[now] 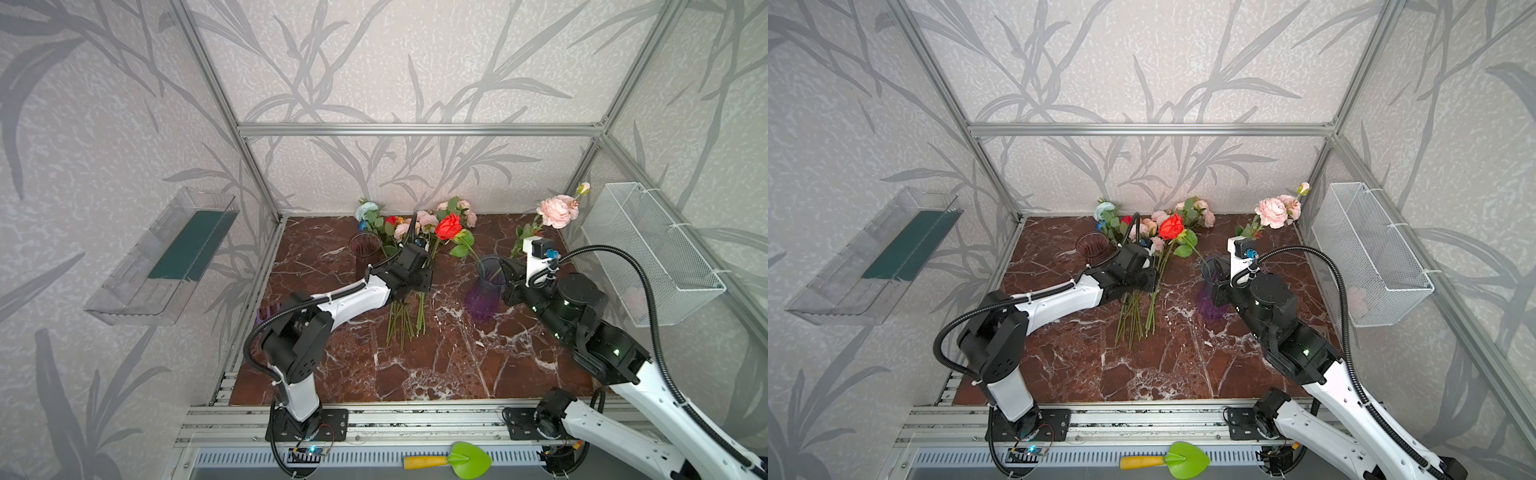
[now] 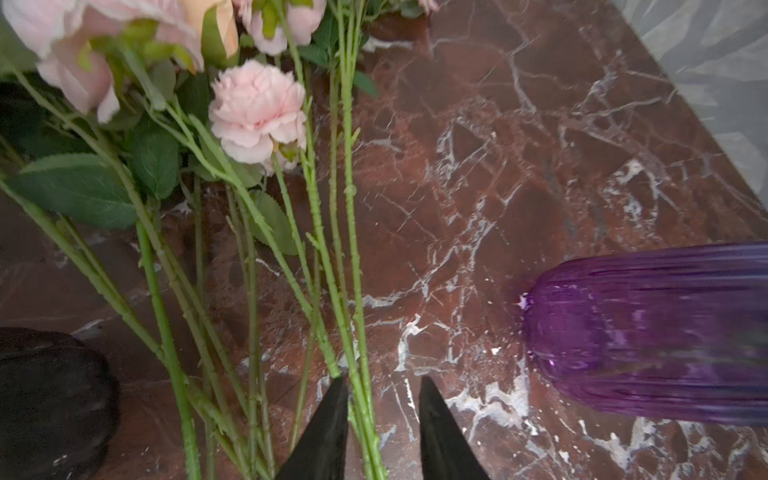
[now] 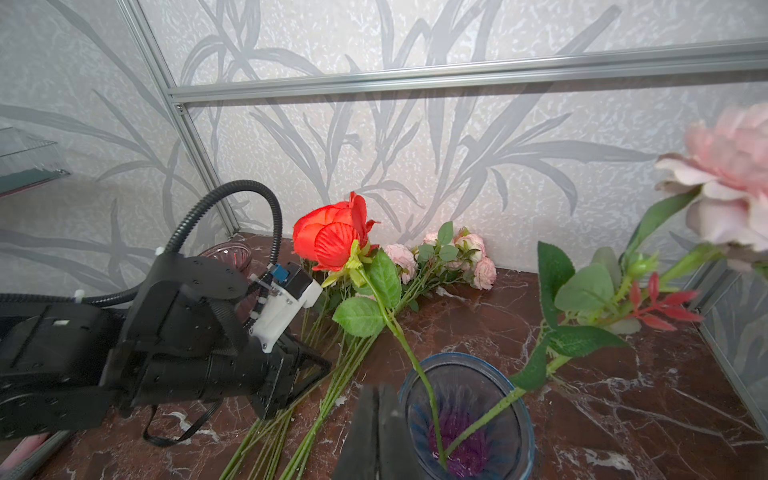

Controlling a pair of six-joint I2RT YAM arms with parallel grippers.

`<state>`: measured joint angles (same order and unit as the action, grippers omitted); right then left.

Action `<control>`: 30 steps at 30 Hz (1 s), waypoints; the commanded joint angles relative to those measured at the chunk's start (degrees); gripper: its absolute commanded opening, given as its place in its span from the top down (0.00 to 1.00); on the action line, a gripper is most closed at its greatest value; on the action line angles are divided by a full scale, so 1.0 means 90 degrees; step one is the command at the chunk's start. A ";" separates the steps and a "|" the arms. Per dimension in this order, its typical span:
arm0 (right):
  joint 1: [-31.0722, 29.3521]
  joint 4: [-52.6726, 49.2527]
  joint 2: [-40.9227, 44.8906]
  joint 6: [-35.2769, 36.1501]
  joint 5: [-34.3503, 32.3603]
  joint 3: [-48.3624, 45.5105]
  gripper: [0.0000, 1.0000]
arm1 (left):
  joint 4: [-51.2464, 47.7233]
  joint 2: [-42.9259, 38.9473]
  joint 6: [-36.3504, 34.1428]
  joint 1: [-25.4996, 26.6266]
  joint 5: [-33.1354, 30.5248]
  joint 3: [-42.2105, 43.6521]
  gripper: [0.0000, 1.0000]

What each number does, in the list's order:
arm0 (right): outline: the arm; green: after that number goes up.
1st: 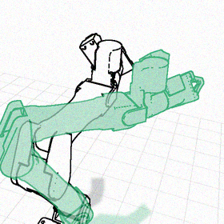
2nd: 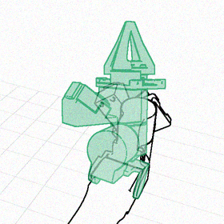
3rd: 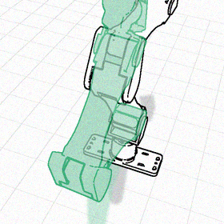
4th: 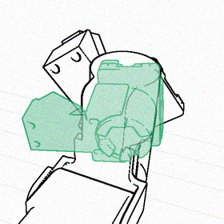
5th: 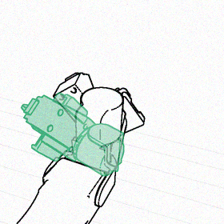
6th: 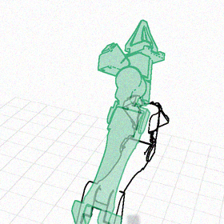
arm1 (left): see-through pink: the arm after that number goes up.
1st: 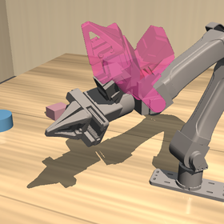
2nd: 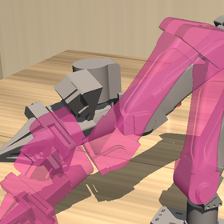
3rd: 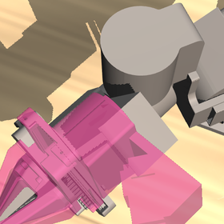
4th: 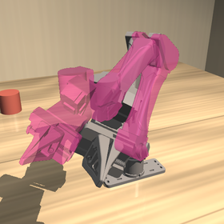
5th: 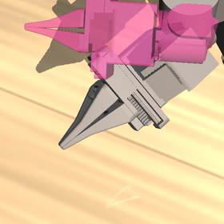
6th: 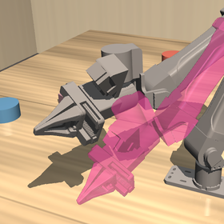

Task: Arrange the flowers into the vase
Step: 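Grasp a pink rose stem in the pile with the left gripper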

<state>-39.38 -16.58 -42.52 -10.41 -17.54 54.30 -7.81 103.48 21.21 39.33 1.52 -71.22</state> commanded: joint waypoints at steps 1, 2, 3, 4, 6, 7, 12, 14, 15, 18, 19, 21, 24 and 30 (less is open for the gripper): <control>-0.0010 -0.0191 0.0235 -0.0108 -0.0119 -0.0170 0.93 | -0.0479 0.0357 -0.0099 -0.0104 0.0695 -0.0516 0.68; -0.0010 -0.0207 0.0293 -0.0095 -0.0131 -0.0199 0.92 | -0.0559 0.0516 -0.0187 -0.0153 0.0927 -0.0677 0.67; -0.0013 -0.0222 0.0335 -0.0088 -0.0135 -0.0210 0.92 | -0.0594 0.0666 -0.0236 -0.0219 0.1176 -0.0812 0.67; -0.0006 -0.0230 0.0385 -0.0088 -0.0149 -0.0225 0.91 | -0.0648 0.0779 -0.0186 -0.0253 0.1281 -0.0901 0.67; -0.0002 -0.0264 0.0455 -0.0078 -0.0148 -0.0266 0.90 | -0.0722 0.1018 -0.0220 -0.0267 0.1266 -0.1091 0.67; 0.0005 -0.0276 0.0490 -0.0094 -0.0149 -0.0287 0.90 | -0.0738 0.1115 -0.0254 -0.0268 0.1245 -0.1178 0.67; 0.0010 -0.0340 0.0635 -0.0215 -0.0045 -0.0397 0.90 | -0.0995 0.1555 -0.0425 -0.0274 0.0784 -0.1622 0.67; 0.0008 -0.0356 0.0662 -0.0245 -0.0011 -0.0440 0.90 | -0.1038 0.1701 -0.0472 -0.0271 0.0697 -0.1759 0.67; 0.0013 -0.0381 0.0682 -0.0249 -0.0015 -0.0456 0.90 | -0.1081 0.1772 -0.0499 -0.0276 0.0700 -0.1851 0.67; 0.0020 -0.0414 0.0723 -0.0273 -0.0039 -0.0503 0.90 | -0.1348 0.2040 -0.0586 -0.0265 0.0546 -0.2174 0.67; 0.0020 -0.0412 0.0739 -0.0278 -0.0044 -0.0525 0.89 | -0.1422 0.2120 -0.0634 -0.0263 0.0464 -0.2253 0.67; 0.0020 -0.0423 0.0772 -0.0279 -0.0071 -0.0554 0.89 | -0.1518 0.2228 -0.0628 -0.0264 0.0390 -0.2337 0.67; 0.0021 -0.0428 0.0794 -0.0274 -0.0096 -0.0582 0.89 | -0.1535 0.2319 -0.0597 -0.0268 0.0332 -0.2355 0.67; 0.0027 -0.0422 0.0799 -0.0278 -0.0108 -0.0614 0.88 | -0.1651 0.2446 -0.0691 -0.0249 0.0243 -0.2428 0.70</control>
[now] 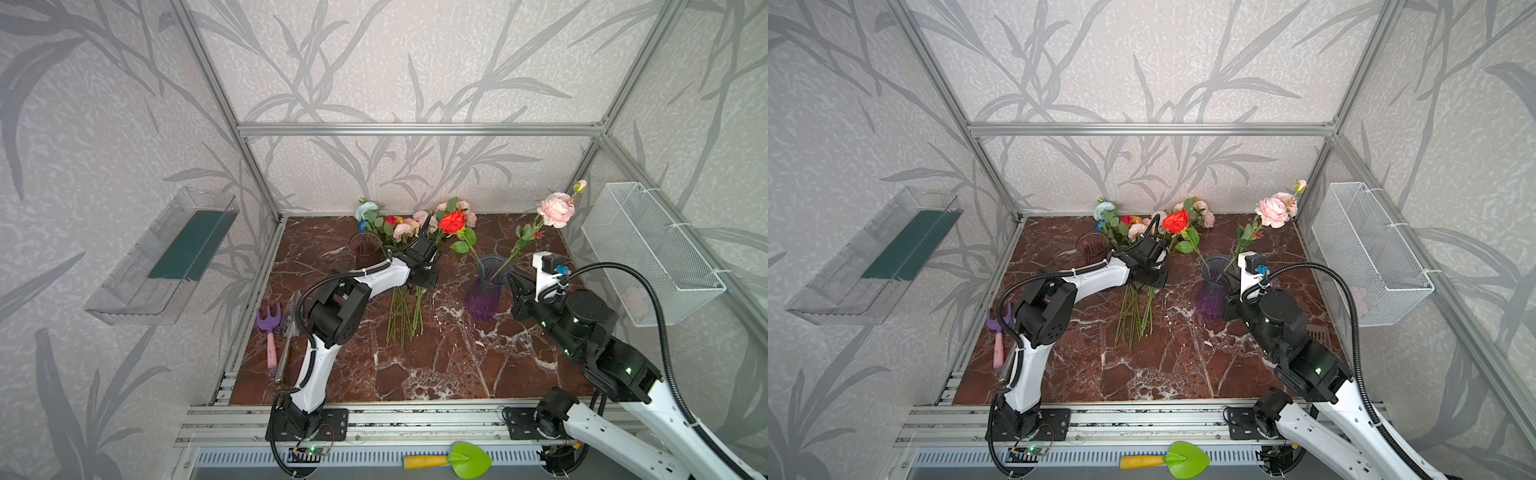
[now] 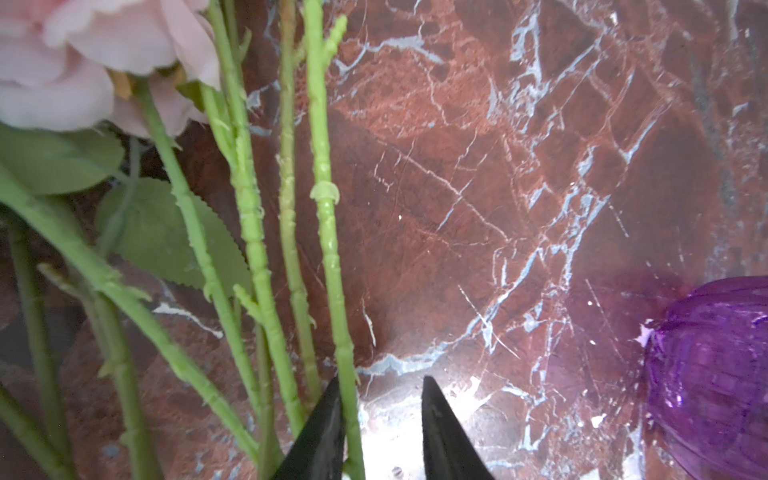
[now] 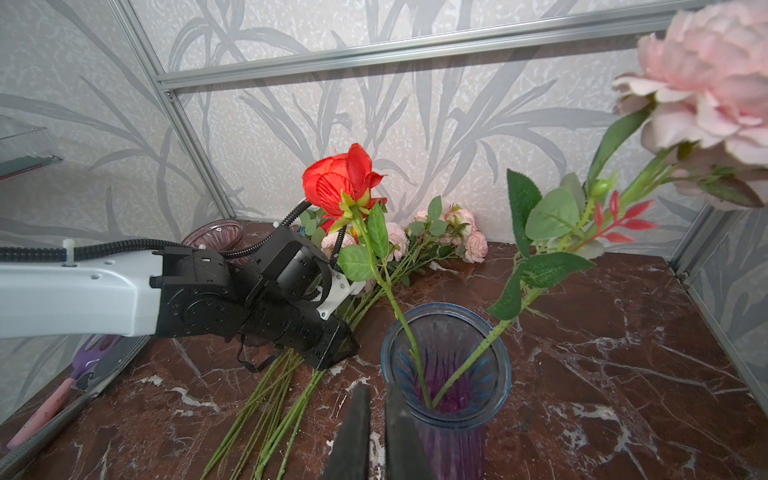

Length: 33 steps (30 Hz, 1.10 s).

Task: Arrange the flowers into the vase
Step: 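Grasp a pink rose stem in the pile with the left gripper, then lift the pink rose stem upward out of the pile with the left gripper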

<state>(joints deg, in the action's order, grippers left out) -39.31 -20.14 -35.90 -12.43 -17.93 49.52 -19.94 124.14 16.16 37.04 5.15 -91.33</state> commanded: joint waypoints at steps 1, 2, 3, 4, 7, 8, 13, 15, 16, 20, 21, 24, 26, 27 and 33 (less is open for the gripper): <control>0.0021 -0.0027 0.0060 -0.0055 -0.0068 -0.0083 0.88 | -0.0284 0.0128 -0.0134 0.0005 -0.0046 -0.0177 0.71; 0.0022 -0.0028 0.0058 -0.0054 -0.0076 -0.0082 0.88 | -0.0273 0.0108 -0.0131 -0.0002 0.0015 -0.0172 0.72; 0.0021 -0.0027 0.0065 -0.0055 -0.0074 -0.0082 0.88 | -0.0273 0.0078 -0.0109 -0.0001 0.0069 -0.0165 0.75; 0.0017 -0.0023 0.0073 -0.0055 -0.0080 -0.0089 0.88 | -0.0275 0.0039 -0.0092 -0.0004 0.0140 -0.0169 0.78; 0.0022 -0.0012 0.0092 -0.0073 -0.0070 -0.0092 0.88 | -0.0288 -0.0181 0.0056 0.0002 0.0318 -0.0156 0.86; 0.0022 -0.0018 0.0097 -0.0070 -0.0075 -0.0092 0.88 | -0.0275 -0.0265 0.0129 -0.0001 0.0430 -0.0155 0.89; 0.0021 0.0010 0.0106 -0.0084 -0.0079 -0.0101 0.88 | 0.0069 -0.0832 0.0667 -0.0021 0.1125 -0.0033 0.92; 0.0022 0.0016 0.0110 -0.0085 -0.0087 -0.0109 0.88 | 0.0364 -0.1029 0.1016 -0.0041 0.1500 0.0093 0.92; 0.0016 0.0026 0.0105 -0.0085 -0.0094 -0.0109 0.88 | 0.0585 -0.1108 0.1222 -0.0078 0.1734 0.0179 0.92; 0.0031 0.0022 0.0136 -0.0075 -0.0096 -0.0116 0.88 | 0.1654 -0.1352 0.2170 -0.0249 0.2366 0.0688 0.93; 0.0031 0.0008 0.0149 -0.0074 -0.0090 -0.0106 0.88 | 0.1952 -0.1410 0.2430 -0.0305 0.2480 0.0823 0.94; 0.0028 -0.0027 0.0200 -0.0077 -0.0109 -0.0111 0.88 | 0.2586 -0.1556 0.2933 -0.0440 0.2687 0.1075 0.97; 0.0030 -0.0046 0.0235 -0.0076 -0.0121 -0.0101 0.88 | 0.2420 -0.1647 0.2846 -0.0468 0.2583 0.1018 1.00; 0.0022 -0.0047 0.0247 -0.0079 -0.0118 -0.0101 0.88 | 0.2316 -0.1720 0.2736 -0.0465 0.2456 0.0992 1.00; 0.0032 -0.0075 0.0290 -0.0055 -0.0164 -0.0062 0.88 | 0.1945 -0.2375 0.2237 -0.0482 0.1791 0.1055 1.00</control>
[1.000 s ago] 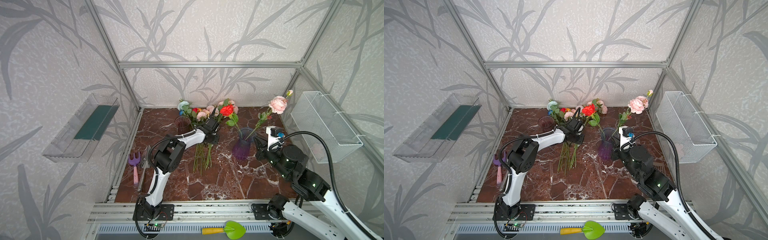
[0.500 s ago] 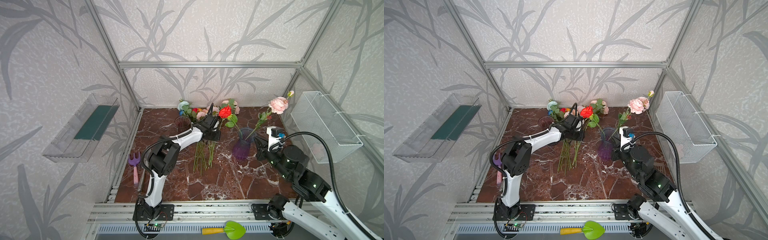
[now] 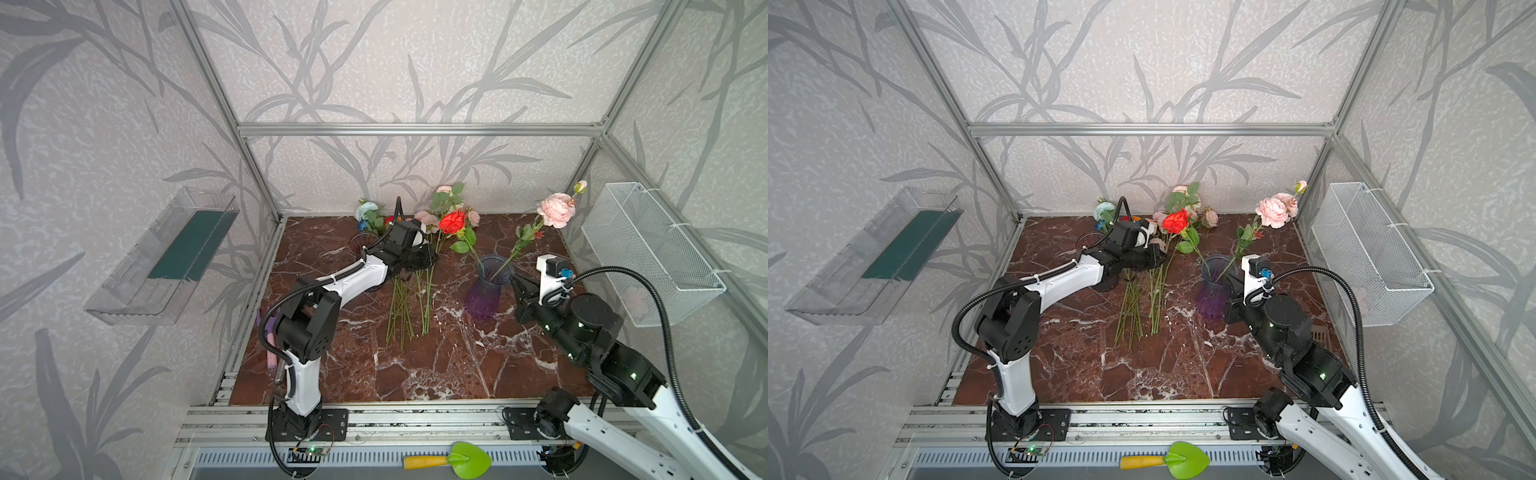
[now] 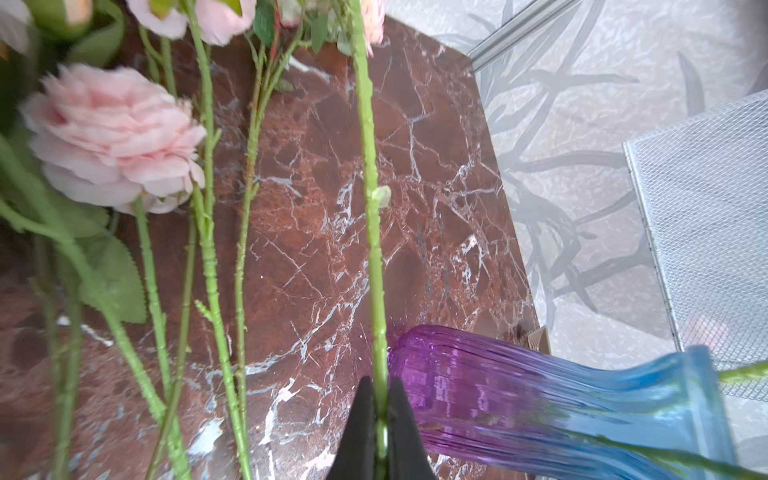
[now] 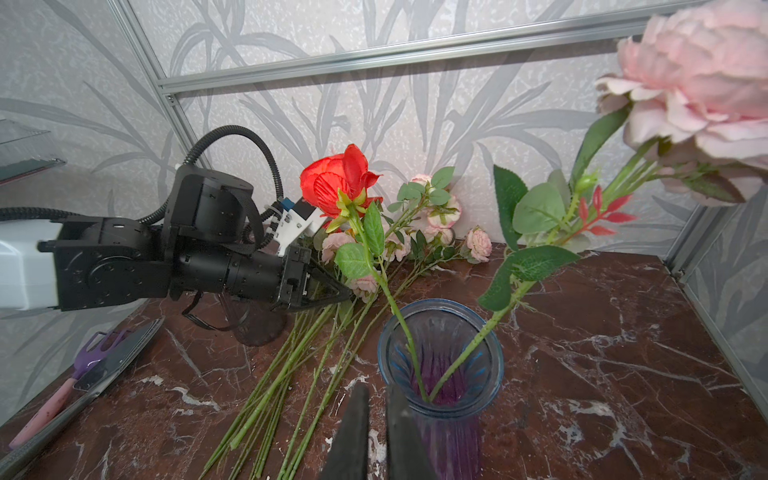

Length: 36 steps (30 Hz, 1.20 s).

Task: Arrange the flowers into the vase
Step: 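Lift the pink rose stem upward out of the pile with the left gripper, then grasp the pink rose stem with the right gripper above the left gripper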

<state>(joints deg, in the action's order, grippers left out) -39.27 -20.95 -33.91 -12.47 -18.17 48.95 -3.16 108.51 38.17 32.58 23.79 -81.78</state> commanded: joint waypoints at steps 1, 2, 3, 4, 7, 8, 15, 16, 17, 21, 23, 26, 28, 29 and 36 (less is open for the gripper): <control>0.0027 0.0023 0.0060 -0.0050 -0.0138 0.0009 0.88 | 0.0056 -0.0729 -0.0257 0.0014 -0.0280 -0.0012 1.00; 0.0021 0.0034 0.0058 -0.0042 -0.0140 0.0008 0.87 | 0.0024 -0.0835 -0.0302 0.0013 -0.0281 -0.0020 1.00; 0.0021 0.0051 0.0047 -0.0040 -0.0150 0.0020 0.88 | -0.0012 -0.0929 -0.0334 0.0013 -0.0279 -0.0033 1.00; 0.0026 0.0067 0.0039 -0.0040 -0.0143 0.0032 0.87 | -0.0073 -0.1026 -0.0363 0.0018 -0.0302 -0.0044 1.00; 0.0027 0.0106 0.0011 -0.0013 -0.0147 0.0078 0.87 | -0.0135 -0.1391 -0.0504 0.0007 -0.0496 0.0048 1.00; 0.0027 0.0106 0.0001 -0.0003 -0.0154 0.0111 0.87 | -0.0131 -0.1512 -0.0559 0.0009 -0.0602 0.0122 1.00; 0.0027 0.0293 -0.0114 0.0072 -0.0125 0.0251 0.86 | -0.0847 -0.2600 -0.1451 0.0014 -0.2031 0.0277 1.00; 0.0027 0.0342 -0.0146 0.0081 -0.0108 0.0255 0.84 | -0.0923 -0.2774 -0.1567 0.0013 -0.2258 0.0320 1.00; 0.0027 0.0395 -0.0177 0.0081 -0.0071 0.0257 0.83 | -0.0960 -0.2923 -0.1684 0.0013 -0.2435 0.0360 1.00; 0.0027 0.0796 -0.0221 0.0126 0.0256 0.0199 0.63 | -0.0678 -0.3700 -0.2206 0.0029 -0.2551 0.0749 1.00; 0.0022 0.0848 -0.0301 0.0086 0.0414 0.0270 0.48 | -0.0173 -0.4163 -0.2418 0.0043 -0.2462 0.1183 1.00; 0.0027 0.0671 -0.0614 0.0218 0.1031 0.0628 0.44 | 0.0972 -0.4912 -0.2686 0.0074 -0.2246 0.2158 1.00; 0.0023 0.0771 -0.0798 0.0207 0.1672 0.0791 0.44 | 0.1842 -0.5309 -0.2779 0.0112 -0.2064 0.2852 1.00; 0.0028 0.0898 -0.0853 0.0174 0.1952 0.0833 0.44 | 0.2124 -0.5422 -0.2845 0.0153 -0.1990 0.3085 1.00; 0.0027 0.1732 -0.1797 -0.0438 0.3179 0.1452 0.44 | 0.2769 -0.5796 -0.3002 0.0595 -0.1608 0.3849 1.00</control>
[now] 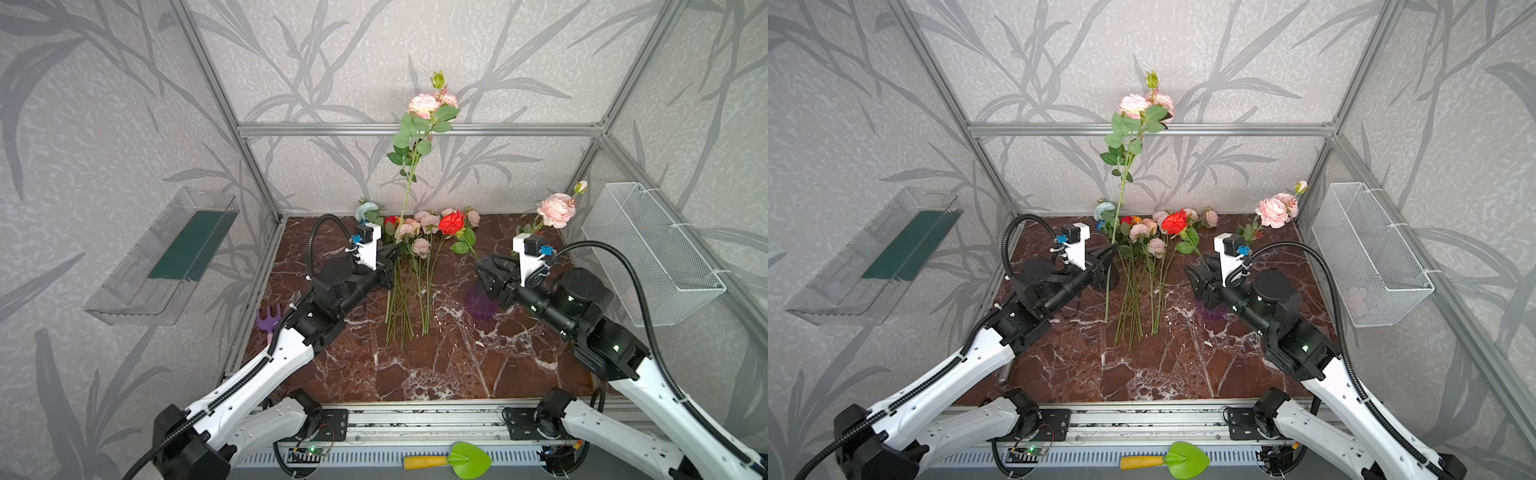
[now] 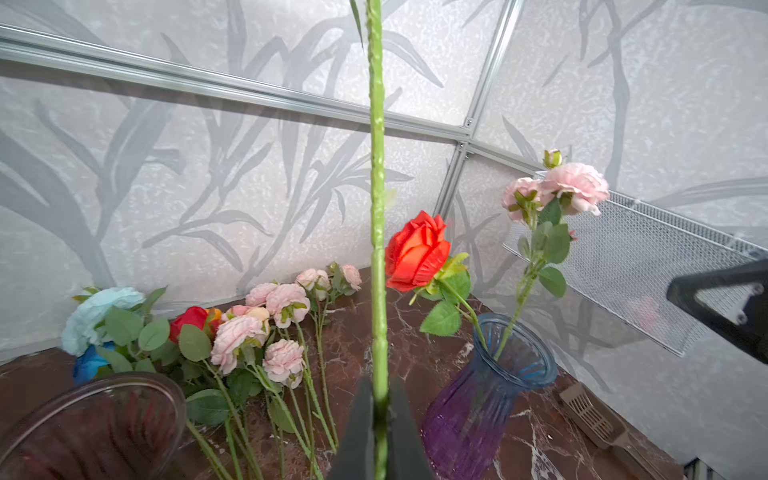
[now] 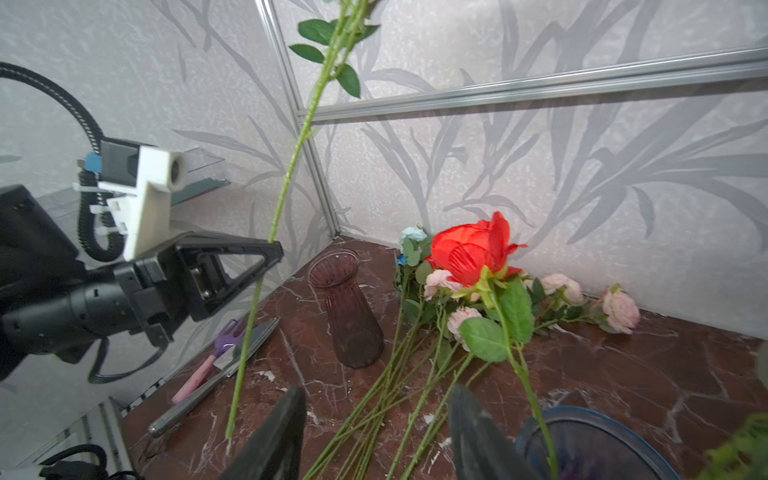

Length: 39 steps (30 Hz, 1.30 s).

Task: Arrange the flowers into the vase
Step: 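Grasp the pink rose stem with the right gripper above the left gripper, then raise the pink rose with the right gripper while the left gripper opens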

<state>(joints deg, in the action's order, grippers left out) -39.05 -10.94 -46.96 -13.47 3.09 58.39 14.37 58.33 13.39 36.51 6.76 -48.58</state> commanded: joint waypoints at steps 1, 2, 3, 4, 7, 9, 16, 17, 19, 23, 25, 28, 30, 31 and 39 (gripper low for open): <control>-0.0003 0.0692 -0.0510 -0.0429 0.0930 0.0523 0.44 | 0.0842 -0.0265 -0.0201 0.0211 0.0304 0.0217 1.00; 0.0003 0.0798 -0.0712 -0.0551 0.1055 0.0644 0.44 | 0.0871 -0.0328 -0.0161 0.0291 0.0304 0.0289 1.00; 0.0003 0.0916 -0.0895 -0.0667 0.1131 0.0746 0.43 | 0.0924 -0.0372 -0.0191 0.0399 0.0238 0.0366 1.00; 0.0001 0.1025 -0.1056 -0.0790 0.1152 0.0834 0.43 | 0.0939 -0.0409 -0.0289 0.0528 0.0127 0.0428 1.00; -0.0002 0.1521 -0.1412 -0.1060 0.1151 0.0896 0.41 | 0.0942 -0.0440 -0.0515 0.0815 -0.0090 0.0544 1.00; -0.0005 0.1718 -0.1634 -0.1175 0.1113 0.0980 0.41 | 0.0942 -0.0464 -0.0551 0.0963 -0.0113 0.0578 1.00; 0.0002 0.1900 -0.2087 -0.1372 0.1326 0.1340 0.44 | 0.0815 -0.0417 -0.0728 0.1288 -0.0284 0.0568 1.00; 0.0003 0.1926 -0.2087 -0.1383 0.1303 0.1334 0.45 | 0.0825 -0.0401 -0.0718 0.1300 -0.0273 0.0566 1.00; 0.0003 0.1955 -0.2096 -0.1408 0.1256 0.1333 0.49 | 0.0814 -0.0387 -0.0713 0.1324 -0.0273 0.0567 1.00; 0.0003 0.1997 -0.2115 -0.1436 0.1324 0.1333 0.55 | 0.0805 -0.0392 -0.0749 0.1334 -0.0340 0.0572 1.00; 0.0002 0.2016 -0.2162 -0.1457 0.1365 0.1349 0.60 | 0.0817 -0.0386 -0.0737 0.1343 -0.0305 0.0582 1.00; 0.0003 0.2028 -0.2301 -0.1510 0.1511 0.1430 0.63 | 0.0768 -0.0350 -0.0760 0.1361 -0.0275 0.0545 1.00; 0.0002 0.2064 -0.2386 -0.1582 0.1666 0.1500 0.65 | 0.0757 -0.0359 -0.0778 0.1363 -0.0294 0.0548 1.00; 0.0003 0.2065 -0.2408 -0.1624 0.1681 0.1524 0.69 | 0.0747 -0.0373 -0.0794 0.1363 -0.0310 0.0545 1.00; 0.0001 0.2307 -0.2382 -0.1765 0.2056 0.1525 0.94 | 0.0688 -0.0416 -0.0859 0.1373 -0.0421 0.0532 1.00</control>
<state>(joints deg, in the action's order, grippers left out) -39.09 7.46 -68.93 -29.28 19.94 70.39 19.70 55.42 7.18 48.66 3.97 -43.70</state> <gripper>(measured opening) 0.080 0.060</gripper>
